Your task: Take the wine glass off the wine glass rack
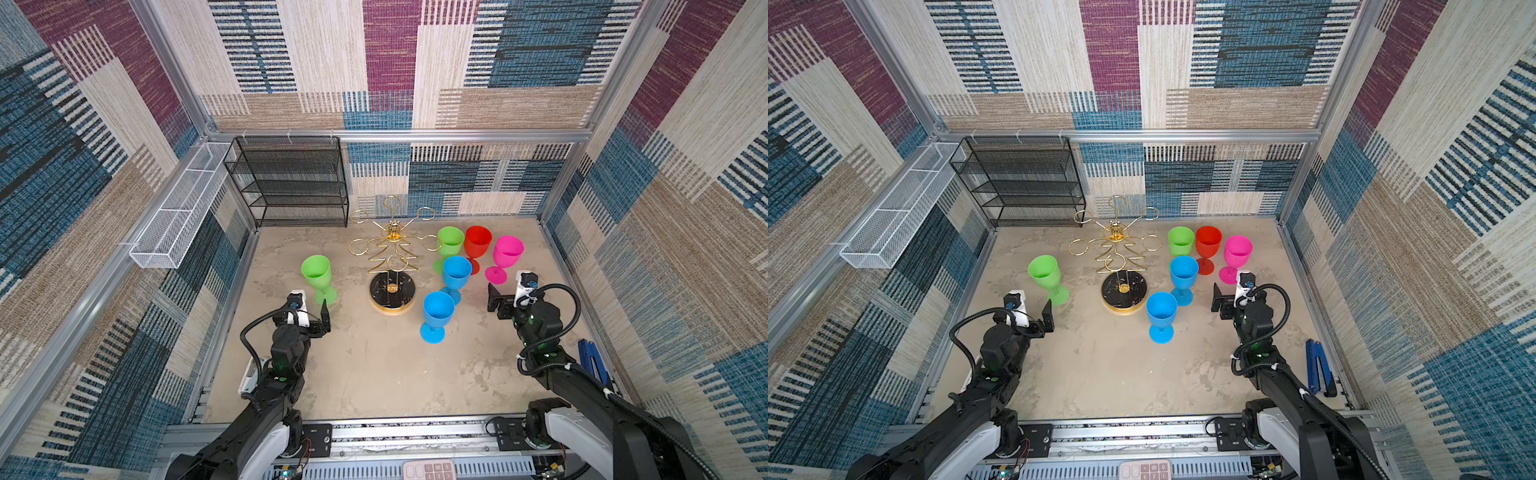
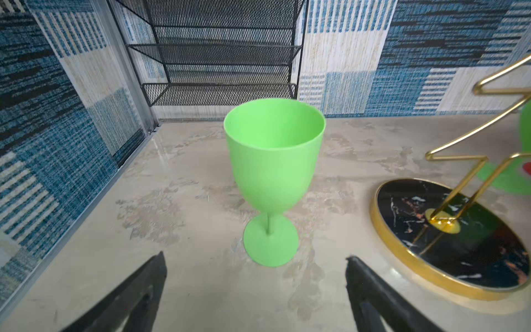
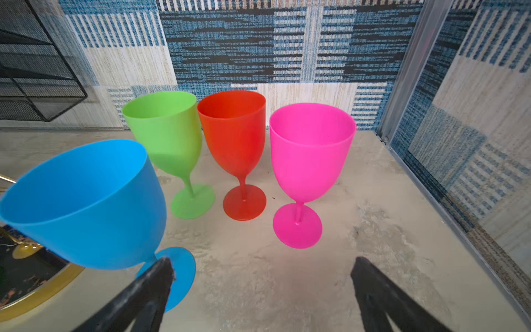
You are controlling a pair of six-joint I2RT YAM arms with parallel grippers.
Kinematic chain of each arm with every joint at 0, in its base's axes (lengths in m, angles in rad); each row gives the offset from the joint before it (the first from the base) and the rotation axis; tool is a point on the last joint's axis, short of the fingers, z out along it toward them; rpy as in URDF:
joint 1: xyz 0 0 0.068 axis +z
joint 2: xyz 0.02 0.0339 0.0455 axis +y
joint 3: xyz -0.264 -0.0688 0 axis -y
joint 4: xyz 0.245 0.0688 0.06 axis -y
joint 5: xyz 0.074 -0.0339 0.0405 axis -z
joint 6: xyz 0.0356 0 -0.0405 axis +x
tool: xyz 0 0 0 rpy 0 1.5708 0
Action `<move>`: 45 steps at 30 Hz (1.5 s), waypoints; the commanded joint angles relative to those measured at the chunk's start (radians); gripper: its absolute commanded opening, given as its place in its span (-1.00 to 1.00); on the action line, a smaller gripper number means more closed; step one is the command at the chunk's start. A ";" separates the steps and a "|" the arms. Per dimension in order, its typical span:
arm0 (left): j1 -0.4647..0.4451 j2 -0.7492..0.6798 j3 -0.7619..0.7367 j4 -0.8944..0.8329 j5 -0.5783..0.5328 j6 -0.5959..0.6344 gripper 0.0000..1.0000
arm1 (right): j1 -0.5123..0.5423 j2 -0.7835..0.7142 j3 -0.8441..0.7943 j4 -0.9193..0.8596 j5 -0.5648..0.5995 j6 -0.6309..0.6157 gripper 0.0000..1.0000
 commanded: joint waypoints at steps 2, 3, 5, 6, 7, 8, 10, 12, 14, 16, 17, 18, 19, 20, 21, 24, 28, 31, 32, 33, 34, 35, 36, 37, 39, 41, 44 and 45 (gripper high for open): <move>0.001 0.083 -0.068 0.296 -0.066 0.105 0.98 | -0.006 0.081 -0.055 0.320 0.029 -0.045 0.98; 0.002 0.109 -0.079 0.329 -0.065 0.122 0.98 | -0.009 0.111 -0.066 0.366 0.024 -0.048 0.98; 0.002 0.167 -0.080 0.368 -0.061 0.155 0.98 | -0.013 0.155 -0.082 0.433 0.011 -0.064 0.98; 0.003 0.196 -0.081 0.394 -0.059 0.162 0.98 | -0.016 0.171 -0.091 0.463 0.009 -0.068 0.98; 0.004 0.225 -0.085 0.435 -0.058 0.161 0.98 | -0.023 0.186 -0.099 0.493 0.002 -0.068 0.98; 0.006 0.250 -0.093 0.477 -0.052 0.157 0.98 | -0.027 0.196 -0.106 0.518 -0.012 -0.069 0.98; 0.008 0.309 -0.099 0.552 -0.043 0.148 0.98 | -0.034 0.224 -0.112 0.556 -0.028 -0.072 0.98; 0.011 0.343 -0.096 0.588 -0.036 0.148 0.98 | -0.038 0.242 -0.116 0.583 -0.036 -0.068 0.98; 0.018 0.361 -0.088 0.595 -0.032 0.147 0.98 | -0.039 0.251 -0.124 0.607 -0.033 -0.071 0.98; 0.030 0.375 -0.074 0.585 -0.019 0.143 0.97 | -0.044 0.255 -0.129 0.622 -0.032 -0.067 0.98; 0.039 0.385 -0.066 0.584 -0.010 0.133 0.98 | -0.047 0.260 -0.129 0.630 -0.034 -0.067 0.98; 0.049 0.398 -0.060 0.586 0.005 0.123 0.98 | -0.049 0.264 -0.128 0.634 -0.042 -0.067 0.98; 0.056 0.416 -0.054 0.596 0.017 0.116 0.98 | -0.050 0.269 -0.127 0.637 -0.046 -0.067 0.98; 0.060 0.437 -0.052 0.618 0.027 0.113 0.98 | -0.050 0.272 -0.125 0.637 -0.053 -0.068 0.98; 0.062 0.467 -0.052 0.648 0.030 0.111 0.98 | -0.050 0.275 -0.123 0.636 -0.060 -0.070 0.98; 0.066 0.550 -0.034 0.702 0.041 0.109 0.98 | -0.050 0.270 -0.128 0.643 -0.059 -0.068 0.98; 0.069 0.610 0.000 0.702 0.044 0.105 0.98 | -0.050 0.267 -0.131 0.643 -0.065 -0.068 0.98; 0.077 0.644 0.014 0.702 0.051 0.102 0.98 | -0.052 0.276 -0.131 0.656 -0.082 -0.064 0.98; 0.081 0.656 0.020 0.702 0.052 0.098 0.98 | -0.052 0.282 -0.127 0.656 -0.089 -0.064 0.98; 0.084 0.670 0.026 0.702 0.054 0.094 0.98 | -0.052 0.287 -0.121 0.650 -0.091 -0.067 0.98; 0.086 0.682 0.032 0.702 0.054 0.093 0.98 | -0.052 0.289 -0.117 0.648 -0.089 -0.066 0.98; 0.088 0.697 0.039 0.702 0.051 0.093 0.98 | -0.052 0.290 -0.117 0.651 -0.086 -0.067 0.98; 0.088 0.703 0.048 0.702 0.047 0.094 0.98 | -0.052 0.291 -0.119 0.652 -0.086 -0.066 0.98; 0.089 0.708 0.055 0.702 0.043 0.094 0.98 | -0.052 0.291 -0.118 0.652 -0.085 -0.065 0.98; 0.089 0.712 0.057 0.702 0.044 0.094 0.98 | -0.052 0.294 -0.118 0.655 -0.088 -0.067 0.98; 0.089 0.709 0.057 0.702 0.037 0.092 0.98 | -0.052 0.307 -0.120 0.671 -0.090 -0.074 0.98; 0.089 0.711 0.058 0.702 0.038 0.093 0.97 | -0.053 0.343 -0.119 0.709 -0.094 -0.082 0.98; 0.088 0.714 0.061 0.701 0.025 0.090 0.98 | -0.053 0.353 -0.118 0.715 -0.094 -0.083 0.98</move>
